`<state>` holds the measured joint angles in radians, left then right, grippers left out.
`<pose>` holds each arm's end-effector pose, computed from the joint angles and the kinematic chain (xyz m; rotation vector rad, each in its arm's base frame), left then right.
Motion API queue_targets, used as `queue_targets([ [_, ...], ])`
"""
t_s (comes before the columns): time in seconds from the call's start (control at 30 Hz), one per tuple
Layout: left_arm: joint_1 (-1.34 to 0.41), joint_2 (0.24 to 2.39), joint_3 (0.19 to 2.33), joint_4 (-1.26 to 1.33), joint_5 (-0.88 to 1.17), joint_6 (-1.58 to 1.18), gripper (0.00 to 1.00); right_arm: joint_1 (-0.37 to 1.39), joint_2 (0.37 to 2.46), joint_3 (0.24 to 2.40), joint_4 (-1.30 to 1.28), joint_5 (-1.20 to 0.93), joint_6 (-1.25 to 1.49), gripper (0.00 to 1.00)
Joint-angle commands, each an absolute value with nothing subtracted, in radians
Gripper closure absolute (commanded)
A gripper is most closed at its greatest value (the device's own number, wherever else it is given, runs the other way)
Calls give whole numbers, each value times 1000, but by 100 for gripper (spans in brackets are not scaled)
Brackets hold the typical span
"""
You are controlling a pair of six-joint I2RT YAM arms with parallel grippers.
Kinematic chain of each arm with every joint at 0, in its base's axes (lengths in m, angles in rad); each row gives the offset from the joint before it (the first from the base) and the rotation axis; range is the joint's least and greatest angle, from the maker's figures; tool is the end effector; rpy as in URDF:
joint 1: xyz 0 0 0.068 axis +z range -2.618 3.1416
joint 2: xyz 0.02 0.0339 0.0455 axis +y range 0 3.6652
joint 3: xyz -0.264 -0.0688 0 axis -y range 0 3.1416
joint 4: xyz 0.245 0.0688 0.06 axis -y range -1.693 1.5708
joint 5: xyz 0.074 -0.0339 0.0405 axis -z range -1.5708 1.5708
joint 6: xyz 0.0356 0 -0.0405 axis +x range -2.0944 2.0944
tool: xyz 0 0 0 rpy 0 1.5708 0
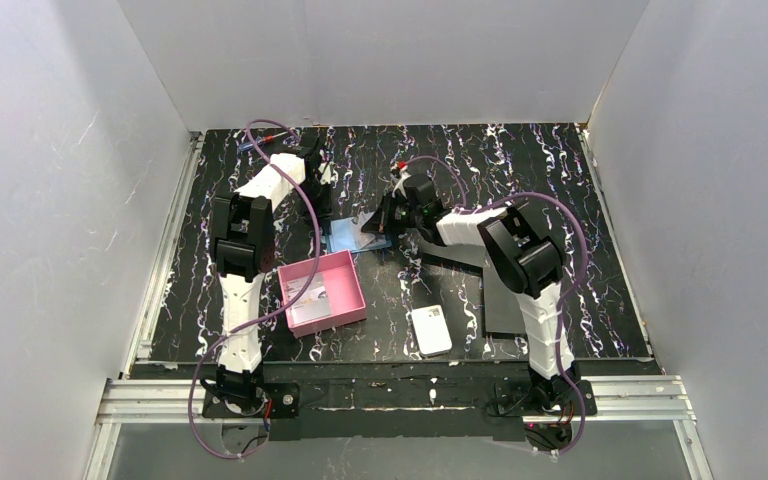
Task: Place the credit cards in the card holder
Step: Insert the credit card into the card holder.
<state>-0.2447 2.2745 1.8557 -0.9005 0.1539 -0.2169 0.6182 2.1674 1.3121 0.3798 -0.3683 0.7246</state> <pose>0.4510 -0.1182 0.1642 0.0690 2.9161 -0.3033 0.3753 0.2826 0.1373 -0.1340 2.2343 1.1681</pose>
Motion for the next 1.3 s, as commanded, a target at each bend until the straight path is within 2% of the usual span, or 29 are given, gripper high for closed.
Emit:
queue_targets([
  [0.0, -256, 2272, 1804, -958, 139, -198, 83, 614, 2215, 1263, 472, -339, 800, 99],
  [0.37, -258, 2263, 1789, -951, 151, -201, 85, 630, 2244, 1152, 719, -310, 1008, 99],
  [0.83, -262, 2261, 1784, -947, 155, -203, 86, 702, 2247, 1078, 888, -243, 1082, 99],
  [0.93, -262, 2257, 1783, -947, 152, -200, 86, 690, 2208, 1106, 743, -245, 978, 86],
  [1.07, -261, 2254, 1781, -948, 149, -196, 87, 667, 2159, 1218, 405, -241, 775, 72],
  [1.17, -262, 2255, 1782, -947, 149, -193, 87, 669, 2136, 1237, 304, -236, 721, 62],
  [1.27, -262, 2259, 1782, -948, 154, -197, 87, 671, 2118, 1260, 228, -224, 678, 57],
])
